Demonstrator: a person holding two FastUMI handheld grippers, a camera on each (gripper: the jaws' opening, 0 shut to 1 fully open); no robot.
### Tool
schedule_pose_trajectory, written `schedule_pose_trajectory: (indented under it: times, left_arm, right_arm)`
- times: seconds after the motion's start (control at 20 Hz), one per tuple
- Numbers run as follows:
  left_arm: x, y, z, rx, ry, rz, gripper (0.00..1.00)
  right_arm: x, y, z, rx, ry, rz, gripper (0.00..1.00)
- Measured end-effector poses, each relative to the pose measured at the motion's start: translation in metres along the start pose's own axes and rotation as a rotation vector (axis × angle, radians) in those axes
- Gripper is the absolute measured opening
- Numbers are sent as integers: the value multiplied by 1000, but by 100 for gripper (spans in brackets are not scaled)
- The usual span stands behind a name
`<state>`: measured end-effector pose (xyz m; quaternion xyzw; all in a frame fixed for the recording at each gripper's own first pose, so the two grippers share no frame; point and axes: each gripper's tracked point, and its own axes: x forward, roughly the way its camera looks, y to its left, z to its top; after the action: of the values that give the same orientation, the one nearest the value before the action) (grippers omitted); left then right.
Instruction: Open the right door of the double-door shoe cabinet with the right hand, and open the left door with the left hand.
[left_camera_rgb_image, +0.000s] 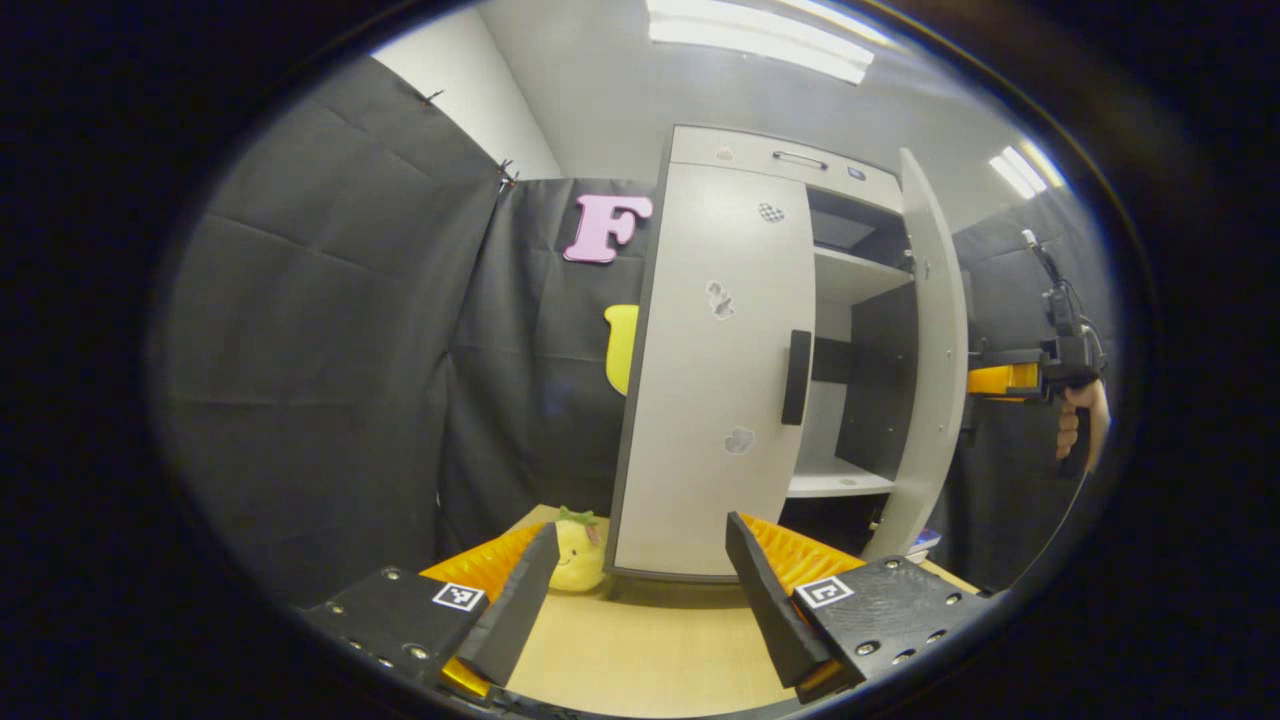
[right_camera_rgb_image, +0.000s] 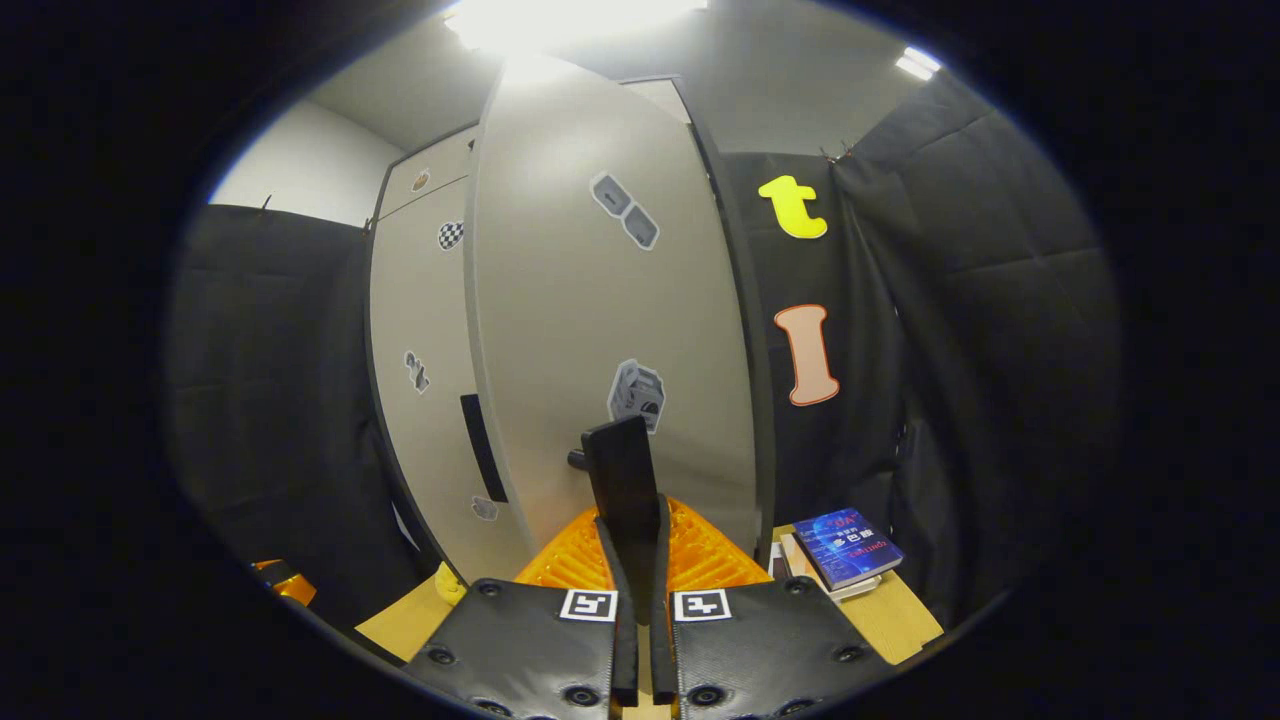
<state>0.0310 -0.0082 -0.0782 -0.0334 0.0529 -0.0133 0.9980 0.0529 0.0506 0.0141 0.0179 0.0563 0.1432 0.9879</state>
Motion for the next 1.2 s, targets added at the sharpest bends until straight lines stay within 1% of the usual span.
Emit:
schedule_pose_trajectory:
  times: [0.3, 0.35, 0.4, 0.6, 0.65, 0.7, 0.75, 0.8, 0.9, 1.0, 1.2]
  left_arm:
    - [8, -2, -6, -4, 25, -25, 96]
    - [9, -3, -6, -2, 23, -31, 96]
    - [9, -3, -6, 0, 19, -35, 96]
    - [15, -7, -6, -1, 17, -51, 96]
    - [17, -11, -5, -1, 18, -68, 96]
    - [21, -15, -5, -1, 16, -91, 96]
    - [23, -17, -3, -4, 14, -106, 96]
    - [25, -17, -2, -9, 12, -113, 96]
    - [27, -18, 0, -15, 10, -116, 96]
    - [31, -19, 0, -18, 12, -113, 96]
    - [30, -16, 3, -10, 12, -109, 96]
  right_arm:
    - [-13, -28, 2, -45, -33, -87, 6]
    - [-16, -35, 3, -39, -36, -99, 2]
    - [-18, -42, 2, -31, -33, -110, 6]
    - [-25, -80, 2, 21, -35, -153, 5]
    - [-26, -91, 6, 36, -40, -169, 5]
    - [-25, -103, 6, 43, -41, -186, 0]
    - [-27, -113, 9, 42, -46, -183, 3]
    - [-24, -113, 7, 45, -33, -161, 2]
    - [-24, -113, 8, 25, -43, -132, 2]
    - [-24, -116, 9, 26, -62, -126, 2]
    - [-27, -117, 5, 56, -60, -105, 5]
